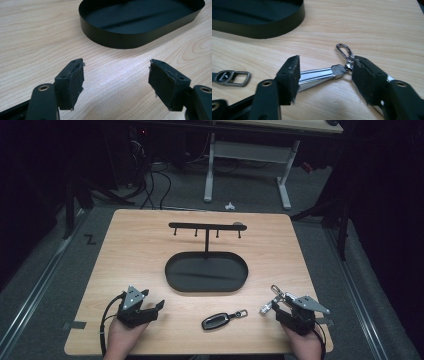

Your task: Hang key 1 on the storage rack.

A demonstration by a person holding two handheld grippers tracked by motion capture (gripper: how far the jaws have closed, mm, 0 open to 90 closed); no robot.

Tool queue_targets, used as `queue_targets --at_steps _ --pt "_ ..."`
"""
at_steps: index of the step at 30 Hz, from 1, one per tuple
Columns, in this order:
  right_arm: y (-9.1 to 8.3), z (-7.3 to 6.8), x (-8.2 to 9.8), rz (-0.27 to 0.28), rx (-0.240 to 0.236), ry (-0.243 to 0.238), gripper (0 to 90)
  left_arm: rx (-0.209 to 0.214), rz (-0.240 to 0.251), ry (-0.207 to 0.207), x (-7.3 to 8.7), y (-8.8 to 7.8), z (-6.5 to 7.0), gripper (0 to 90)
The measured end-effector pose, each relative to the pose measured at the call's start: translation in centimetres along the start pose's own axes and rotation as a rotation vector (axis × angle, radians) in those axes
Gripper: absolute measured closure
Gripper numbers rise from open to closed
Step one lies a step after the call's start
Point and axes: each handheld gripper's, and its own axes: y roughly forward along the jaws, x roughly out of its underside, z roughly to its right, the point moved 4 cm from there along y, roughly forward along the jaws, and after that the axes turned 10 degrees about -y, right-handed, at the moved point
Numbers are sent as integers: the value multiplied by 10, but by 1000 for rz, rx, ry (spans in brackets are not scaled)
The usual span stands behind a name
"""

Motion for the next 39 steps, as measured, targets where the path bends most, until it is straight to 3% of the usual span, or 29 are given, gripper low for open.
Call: queue_targets --at_steps 4,11,19,22,28,39 --pt "1 -11 -3 -4 -63 -4 539 2 -2 3 0 1 0 291" --pt "3 -37 -9 -8 -156 -57 650 3 -2 5 0 1 1 291" --pt "9 -77 -7 -39 -267 -172 895 2 -4 8 1 1 2 291" --pt "12 -88 -6 -66 -294 -213 900 1 -4 7 1 1 1 291" --pt "19 -94 -4 -97 -301 -244 900 11 2 10 2 -2 2 287" --pt "39 -96 -14 -120 -291 -235 900 -18 3 -1 10 -16 -7 286"
